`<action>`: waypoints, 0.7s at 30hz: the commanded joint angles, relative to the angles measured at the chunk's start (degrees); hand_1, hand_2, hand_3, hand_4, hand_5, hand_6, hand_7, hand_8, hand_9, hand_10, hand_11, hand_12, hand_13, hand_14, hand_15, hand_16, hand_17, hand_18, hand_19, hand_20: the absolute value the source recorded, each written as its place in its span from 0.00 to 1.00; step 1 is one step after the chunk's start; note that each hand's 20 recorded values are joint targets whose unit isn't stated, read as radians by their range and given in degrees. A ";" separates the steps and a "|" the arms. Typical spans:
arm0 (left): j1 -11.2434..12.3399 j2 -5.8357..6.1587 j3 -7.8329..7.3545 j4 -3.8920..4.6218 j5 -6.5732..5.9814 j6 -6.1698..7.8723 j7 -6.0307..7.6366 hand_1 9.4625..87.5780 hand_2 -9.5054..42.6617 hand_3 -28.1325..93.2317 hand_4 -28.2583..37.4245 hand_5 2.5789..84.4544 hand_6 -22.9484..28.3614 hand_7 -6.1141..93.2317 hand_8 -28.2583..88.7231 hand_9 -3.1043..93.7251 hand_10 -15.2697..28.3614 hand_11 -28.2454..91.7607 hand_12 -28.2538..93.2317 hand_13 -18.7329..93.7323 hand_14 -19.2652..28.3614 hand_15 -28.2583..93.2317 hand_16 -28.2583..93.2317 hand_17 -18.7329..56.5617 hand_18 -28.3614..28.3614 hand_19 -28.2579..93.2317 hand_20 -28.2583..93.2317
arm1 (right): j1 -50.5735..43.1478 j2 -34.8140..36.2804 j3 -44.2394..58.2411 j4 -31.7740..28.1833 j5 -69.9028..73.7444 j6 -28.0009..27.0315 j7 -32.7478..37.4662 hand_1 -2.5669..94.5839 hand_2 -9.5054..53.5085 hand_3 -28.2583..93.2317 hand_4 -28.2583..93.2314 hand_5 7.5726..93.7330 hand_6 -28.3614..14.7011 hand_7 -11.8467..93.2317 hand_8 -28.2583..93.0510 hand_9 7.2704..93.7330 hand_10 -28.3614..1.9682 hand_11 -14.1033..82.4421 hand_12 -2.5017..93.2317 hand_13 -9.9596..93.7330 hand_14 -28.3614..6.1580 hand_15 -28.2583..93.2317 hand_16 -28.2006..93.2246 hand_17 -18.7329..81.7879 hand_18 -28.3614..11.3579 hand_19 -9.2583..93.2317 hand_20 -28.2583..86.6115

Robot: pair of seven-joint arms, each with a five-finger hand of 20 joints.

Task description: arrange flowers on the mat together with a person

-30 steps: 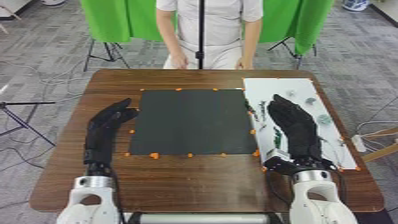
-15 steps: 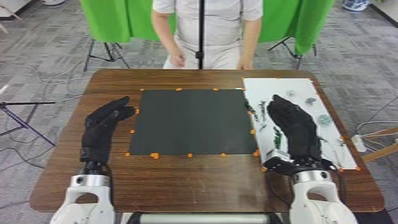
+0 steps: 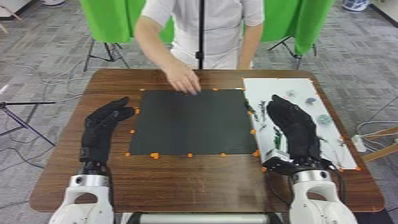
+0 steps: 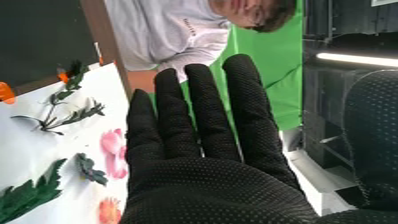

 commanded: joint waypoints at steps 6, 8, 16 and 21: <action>-0.87 -1.76 0.76 1.83 1.20 -2.44 -1.62 0.27 0.12 0.76 0.20 0.59 0.54 0.23 0.20 0.56 0.68 0.44 0.37 0.54 0.80 0.44 0.25 0.40 0.74 0.32 0.42 | 0.02 0.65 -0.31 -0.63 -0.04 -0.11 -0.58 0.18 0.20 0.82 0.11 0.49 0.61 0.23 0.17 0.45 0.44 0.20 0.19 0.43 0.41 0.32 0.40 0.37 0.42 0.10 0.48; -0.53 -1.59 0.41 1.57 1.23 -2.35 -1.90 0.27 0.12 0.76 0.20 0.59 0.54 0.22 0.20 0.56 0.68 0.44 0.37 0.54 0.80 0.43 0.25 0.40 0.74 0.32 0.42 | 0.01 0.52 -0.35 -0.63 -0.17 -0.19 -0.51 0.18 0.20 0.82 0.11 0.49 0.61 0.23 0.17 0.45 0.44 0.20 0.19 0.43 0.41 0.32 0.40 0.37 0.42 0.10 0.48; -0.01 -1.68 -0.16 0.53 1.88 -1.75 -1.72 0.27 0.12 0.76 0.20 0.59 0.54 0.22 0.20 0.55 0.67 0.44 0.37 0.54 0.80 0.43 0.25 0.40 0.74 0.32 0.42 | 0.38 0.65 -0.78 -0.34 -0.25 -0.58 0.08 0.18 0.20 0.82 0.11 0.49 0.61 0.23 0.17 0.45 0.44 0.20 0.19 0.43 0.41 0.32 0.40 0.37 0.42 0.10 0.48; -0.20 -1.46 0.06 0.31 1.99 -1.70 -2.86 0.27 0.12 0.76 0.20 0.59 0.54 0.22 0.20 0.55 0.67 0.44 0.37 0.54 0.80 0.43 0.25 0.40 0.74 0.32 0.42 | 0.56 0.49 -0.73 -0.27 -0.37 -0.48 0.34 0.18 0.19 0.82 0.11 0.49 0.62 0.23 0.17 0.45 0.44 0.20 0.19 0.43 0.40 0.32 0.40 0.37 0.42 0.10 0.48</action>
